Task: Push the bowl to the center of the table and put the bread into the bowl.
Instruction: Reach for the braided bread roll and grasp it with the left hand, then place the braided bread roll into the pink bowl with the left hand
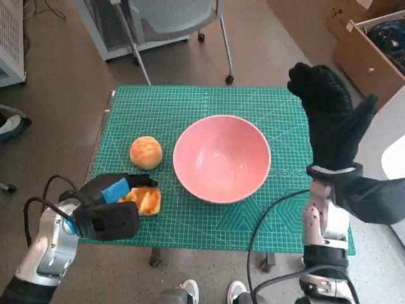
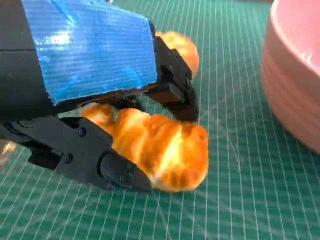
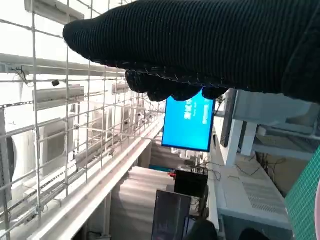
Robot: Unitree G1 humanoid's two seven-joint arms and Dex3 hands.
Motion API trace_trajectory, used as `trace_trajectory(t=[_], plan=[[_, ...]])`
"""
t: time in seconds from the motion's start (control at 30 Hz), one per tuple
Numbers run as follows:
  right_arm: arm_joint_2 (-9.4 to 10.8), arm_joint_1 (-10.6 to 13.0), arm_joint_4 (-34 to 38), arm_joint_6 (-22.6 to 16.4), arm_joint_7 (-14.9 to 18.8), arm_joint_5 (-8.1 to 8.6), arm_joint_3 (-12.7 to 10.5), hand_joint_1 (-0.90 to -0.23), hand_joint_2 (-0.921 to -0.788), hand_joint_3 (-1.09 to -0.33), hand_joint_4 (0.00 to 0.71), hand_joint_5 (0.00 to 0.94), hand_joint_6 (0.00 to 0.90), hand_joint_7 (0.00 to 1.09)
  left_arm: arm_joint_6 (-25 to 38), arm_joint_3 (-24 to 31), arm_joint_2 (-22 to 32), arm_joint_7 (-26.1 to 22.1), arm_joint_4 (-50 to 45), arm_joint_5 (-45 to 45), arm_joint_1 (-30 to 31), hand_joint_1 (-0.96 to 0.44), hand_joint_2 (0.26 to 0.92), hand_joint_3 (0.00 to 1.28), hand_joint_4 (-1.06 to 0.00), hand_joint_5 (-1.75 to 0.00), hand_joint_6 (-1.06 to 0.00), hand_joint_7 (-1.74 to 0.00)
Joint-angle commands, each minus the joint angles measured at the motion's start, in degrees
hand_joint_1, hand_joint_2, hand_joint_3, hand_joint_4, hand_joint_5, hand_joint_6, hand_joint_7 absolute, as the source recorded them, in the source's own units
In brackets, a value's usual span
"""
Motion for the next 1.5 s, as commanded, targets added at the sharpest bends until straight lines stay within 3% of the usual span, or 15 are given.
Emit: trace_trajectory(t=[0.03, 0.47, 0.73, 0.93, 1.2, 1.5], plan=[[-1.23, 1.75, -2.4, 2.52, -1.18, -0.21, -0.31, -0.506, -0.921, -0.599, 0.309, 0.001, 0.151, 0.49, -1.65, 1.55, 0.64, -0.34, -2.1, -1.05, 0.61, 0.0, 0.919, 0.08, -0.69, -1.2, -0.61, -1.12], [-4.24, 1.75, -6.72, 6.96, -2.53, -0.24, -0.96, -0.479, -0.921, -0.608, 0.323, 0.006, 0.151, 0.51, 0.87, 7.35, -0.24, -3.92, -10.35, -7.71, -2.79, 0.0, 0.92, 0.07, -0.71, -1.18, -0.61, -1.14], [-5.83, 1.33, -7.29, 8.65, -2.58, 0.07, -1.92, -0.506, -0.921, -0.589, 0.321, 0.004, 0.149, 0.53, 2.03, 8.94, -3.05, -1.89, -14.44, -8.89, -9.52, 0.0, 0.916, 0.04, -0.73, -1.15, -0.66, -1.1], [-6.16, 1.07, -7.07, 9.04, -2.89, -0.18, -2.22, -0.511, -0.921, -0.583, 0.322, 0.004, 0.141, 0.54, 0.29, 7.1, -6.5, 0.77, -13.05, -8.13, -16.25, 0.0, 0.912, 0.03, -0.75, -1.11, -0.69, -1.1], [-6.19, 1.88, -7.35, 9.15, -2.6, 0.55, -2.7, -0.499, -0.921, -0.575, 0.323, 0.003, 0.141, 0.54, -0.46, 0.28, -13.26, 3.07, -11.21, -5.03, -24.92, 0.0, 0.908, 0.03, -0.73, -1.15, -0.72, -1.04], [-5.82, 3.01, -7.76, 8.83, -2.1, 1.66, -3.0, -0.506, -0.921, -0.567, 0.318, 0.0, 0.142, 0.54, -6.64, -5.94, -17.99, 3.83, 1.62, -2.88, -31.9, 0.0, 0.919, 0.04, -0.71, -1.16, -0.67, -1.1]])
